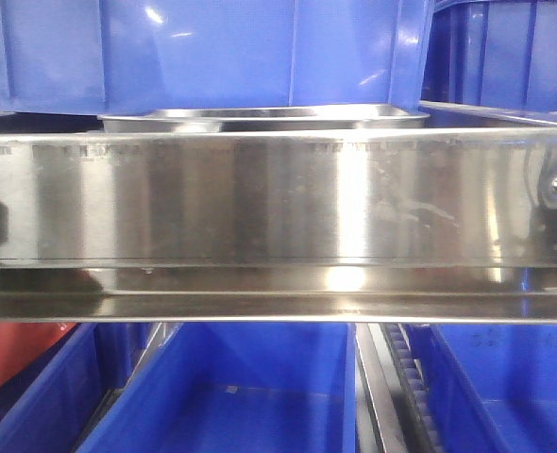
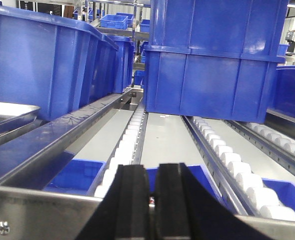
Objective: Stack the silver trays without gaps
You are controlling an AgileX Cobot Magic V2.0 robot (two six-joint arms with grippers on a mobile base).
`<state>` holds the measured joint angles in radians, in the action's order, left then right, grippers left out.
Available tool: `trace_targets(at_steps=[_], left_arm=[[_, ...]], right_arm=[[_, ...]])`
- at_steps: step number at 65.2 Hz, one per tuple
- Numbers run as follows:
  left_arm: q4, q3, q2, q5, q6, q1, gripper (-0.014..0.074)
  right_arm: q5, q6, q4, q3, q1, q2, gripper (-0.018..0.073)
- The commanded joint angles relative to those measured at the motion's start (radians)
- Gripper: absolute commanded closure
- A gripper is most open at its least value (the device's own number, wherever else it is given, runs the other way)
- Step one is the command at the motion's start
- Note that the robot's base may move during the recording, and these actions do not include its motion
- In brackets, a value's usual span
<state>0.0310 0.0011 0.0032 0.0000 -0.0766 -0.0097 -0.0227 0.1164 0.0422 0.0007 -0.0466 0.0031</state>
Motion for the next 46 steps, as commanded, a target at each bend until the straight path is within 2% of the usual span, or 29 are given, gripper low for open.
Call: trace_targets(at_steps=[1,37,46], left_arm=[[0.0,-0.001,-0.003,-0.021,0.007,0.003,0.0582],[0.0,-0.001,-0.003,-0.021,0.007,0.003,0.0582],[0.0,-0.001,-0.003,-0.048,0.007,0.004,0.0582]], right_arm=[[0.015,-0.001,-0.007,-0.001,0.001,-0.003,0.0564],[0.017,-0.001,-0.007,-0.001,0.001,-0.003,0.0564],[0.066,-0.001,-0.007,-0.001,0.001,-0.003,0.0564]])
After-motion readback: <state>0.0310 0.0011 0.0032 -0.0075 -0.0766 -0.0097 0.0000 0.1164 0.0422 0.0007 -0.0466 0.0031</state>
